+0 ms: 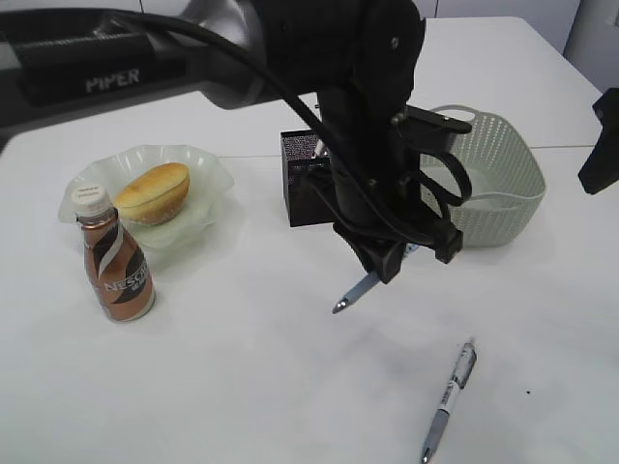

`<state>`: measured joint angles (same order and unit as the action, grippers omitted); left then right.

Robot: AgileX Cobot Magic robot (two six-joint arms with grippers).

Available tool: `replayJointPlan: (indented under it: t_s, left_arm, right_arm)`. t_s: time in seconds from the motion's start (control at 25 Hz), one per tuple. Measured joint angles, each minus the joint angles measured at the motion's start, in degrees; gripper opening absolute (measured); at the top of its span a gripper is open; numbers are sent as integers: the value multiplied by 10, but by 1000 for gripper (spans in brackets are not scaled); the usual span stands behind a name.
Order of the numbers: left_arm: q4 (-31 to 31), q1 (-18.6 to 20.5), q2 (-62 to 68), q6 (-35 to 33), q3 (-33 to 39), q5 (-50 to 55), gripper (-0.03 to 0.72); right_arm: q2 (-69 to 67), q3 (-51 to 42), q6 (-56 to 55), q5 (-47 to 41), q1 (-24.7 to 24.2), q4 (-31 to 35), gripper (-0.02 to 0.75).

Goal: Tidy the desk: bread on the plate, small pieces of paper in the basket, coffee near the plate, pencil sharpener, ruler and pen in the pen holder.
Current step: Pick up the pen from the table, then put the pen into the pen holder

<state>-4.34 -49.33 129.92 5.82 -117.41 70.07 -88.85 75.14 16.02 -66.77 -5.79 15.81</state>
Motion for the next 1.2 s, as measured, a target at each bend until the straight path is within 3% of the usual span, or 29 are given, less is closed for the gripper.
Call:
replayJointPlan:
  t_s: [0.24,0.72,0.92,1.2]
  left_arm:
    - [99,6,-54,15,18,2,57]
    - [111,98,-167,18,19,5,56]
    - [111,137,-219,4,19,-66,56]
    - [118,159,-244,-11,20,-211,56]
  right_arm:
    - [17,0,0,0,0,0,378]
    - [18,0,-1,1,0,1,379]
    - [18,0,-1,1,0,7,378]
    - [18,0,-1,2,0,13,379]
